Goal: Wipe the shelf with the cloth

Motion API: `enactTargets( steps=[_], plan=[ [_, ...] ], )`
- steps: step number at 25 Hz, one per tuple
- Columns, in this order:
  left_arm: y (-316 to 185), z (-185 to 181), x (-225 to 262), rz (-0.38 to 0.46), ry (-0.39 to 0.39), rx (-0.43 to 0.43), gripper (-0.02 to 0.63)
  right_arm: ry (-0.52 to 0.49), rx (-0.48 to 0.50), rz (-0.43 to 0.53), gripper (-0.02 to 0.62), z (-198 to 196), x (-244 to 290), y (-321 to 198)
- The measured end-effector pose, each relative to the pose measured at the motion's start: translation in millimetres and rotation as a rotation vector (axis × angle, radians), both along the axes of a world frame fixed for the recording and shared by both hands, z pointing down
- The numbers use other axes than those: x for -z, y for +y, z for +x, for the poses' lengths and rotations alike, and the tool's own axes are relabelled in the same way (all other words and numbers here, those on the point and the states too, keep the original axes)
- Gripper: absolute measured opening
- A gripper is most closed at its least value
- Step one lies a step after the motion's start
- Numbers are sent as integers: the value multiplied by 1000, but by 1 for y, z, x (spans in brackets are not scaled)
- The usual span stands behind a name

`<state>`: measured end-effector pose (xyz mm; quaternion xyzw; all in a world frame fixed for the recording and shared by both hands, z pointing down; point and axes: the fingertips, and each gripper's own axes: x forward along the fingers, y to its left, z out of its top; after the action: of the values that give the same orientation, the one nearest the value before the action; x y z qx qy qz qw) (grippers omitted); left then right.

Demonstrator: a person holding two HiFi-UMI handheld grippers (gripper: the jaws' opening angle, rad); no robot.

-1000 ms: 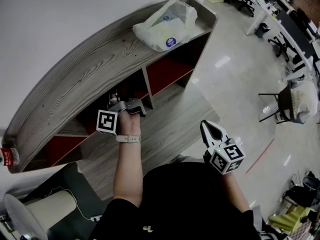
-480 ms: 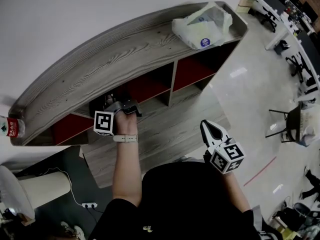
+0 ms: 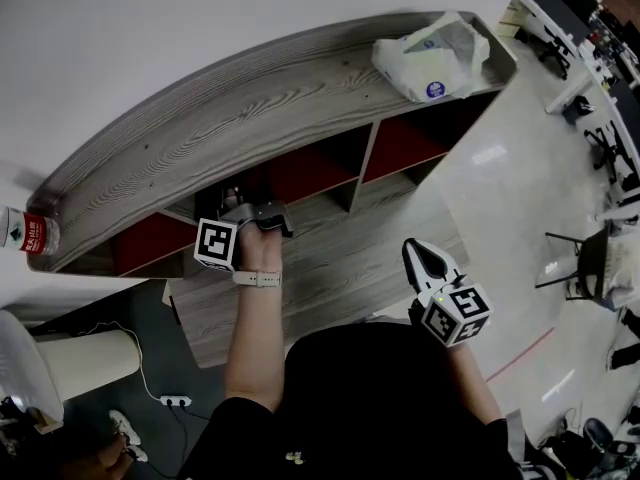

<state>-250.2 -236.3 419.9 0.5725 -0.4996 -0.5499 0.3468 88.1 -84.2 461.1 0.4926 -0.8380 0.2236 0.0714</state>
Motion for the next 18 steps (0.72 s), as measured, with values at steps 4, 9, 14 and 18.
enactTargets(
  steps=[4,9,14,18],
  plan=[
    [16,27,10,6,-46,-93,80,-9,1,4,-2,-2,2,-2],
    [54,78,11,-50,-378,-297,80,-20,25,8,-2,-12,4,-5],
    [92,105,23,-20,-802,-386,80,-30,66,1,-2,-29,0,-6],
    [116,107,23,-50,-1014,-390,80,-40,107,-4,-2,-46,-2,-6]
  ],
)
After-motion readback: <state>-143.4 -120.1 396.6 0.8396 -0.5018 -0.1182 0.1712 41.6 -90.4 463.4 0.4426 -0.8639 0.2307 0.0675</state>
